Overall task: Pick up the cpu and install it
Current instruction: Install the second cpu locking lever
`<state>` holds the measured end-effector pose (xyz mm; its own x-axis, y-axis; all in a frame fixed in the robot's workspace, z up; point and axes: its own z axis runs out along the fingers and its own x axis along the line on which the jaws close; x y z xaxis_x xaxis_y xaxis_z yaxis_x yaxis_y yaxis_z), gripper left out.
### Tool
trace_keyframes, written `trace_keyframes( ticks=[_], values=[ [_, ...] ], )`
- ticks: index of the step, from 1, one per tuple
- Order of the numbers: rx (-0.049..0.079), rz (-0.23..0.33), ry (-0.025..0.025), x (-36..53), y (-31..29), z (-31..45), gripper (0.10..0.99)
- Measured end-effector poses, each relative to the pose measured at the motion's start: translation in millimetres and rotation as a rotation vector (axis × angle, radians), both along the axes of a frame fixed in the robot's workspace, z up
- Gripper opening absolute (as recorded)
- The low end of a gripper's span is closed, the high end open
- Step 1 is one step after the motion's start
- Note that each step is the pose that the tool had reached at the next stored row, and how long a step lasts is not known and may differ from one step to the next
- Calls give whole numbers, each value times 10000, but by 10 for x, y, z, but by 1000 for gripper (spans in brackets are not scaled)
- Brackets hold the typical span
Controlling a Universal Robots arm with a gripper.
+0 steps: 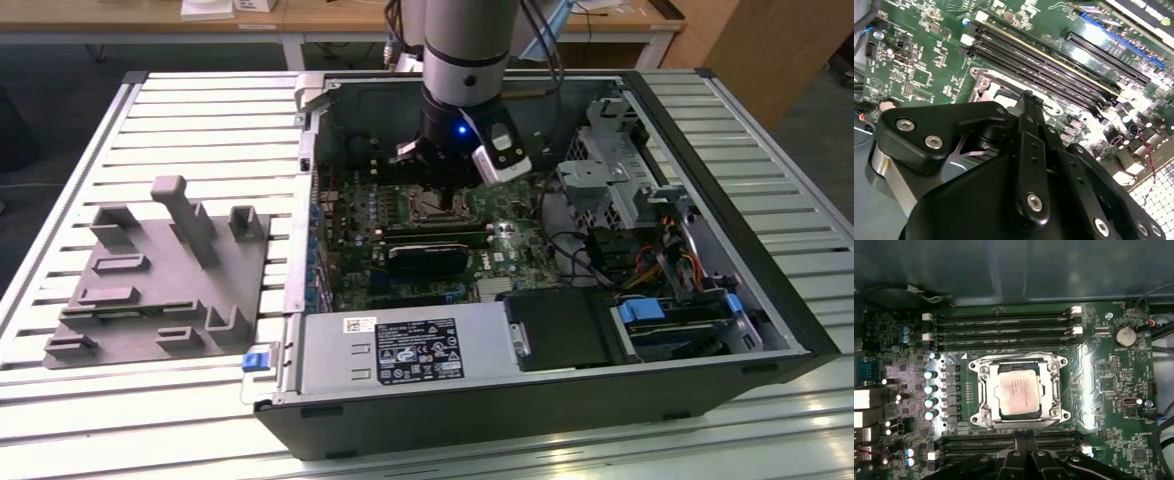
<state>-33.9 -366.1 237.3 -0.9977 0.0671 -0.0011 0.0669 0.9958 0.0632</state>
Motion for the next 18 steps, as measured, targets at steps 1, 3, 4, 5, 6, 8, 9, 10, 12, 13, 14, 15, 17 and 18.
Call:
trace_keyframes(
  ticks=[1, 3, 4, 5, 6, 8, 9, 10, 12, 13, 14, 15, 17, 18],
  values=[
    [-3, 0, 0, -13, -4, -3, 106],
    [-4, 0, 6, -38, -8, -11, 106],
    [-7, 0, 14, -47, -9, -15, 106],
    [-10, 0, 32, -51, -10, -21, 106],
    [-10, 1, 69, -54, -10, -34, 106],
    [-9, 0, 139, -59, -10, -64, 106],
    [-11, 0, 170, -61, -10, -82, 106],
    [-11, 0, 197, -62, -10, -100, 106],
    [-9, 0, 241, -66, -11, -135, 106],
    [-11, 0, 258, -69, -12, -151, 106],
    [-10, 0, 272, -73, -14, -168, 106],
    [-10, 1, 281, -77, -17, -182, 106],
    [0, 0, 284, -95, -36, -192, 106],
    [22, 1, 284, -112, -49, -192, 106]
  ],
)
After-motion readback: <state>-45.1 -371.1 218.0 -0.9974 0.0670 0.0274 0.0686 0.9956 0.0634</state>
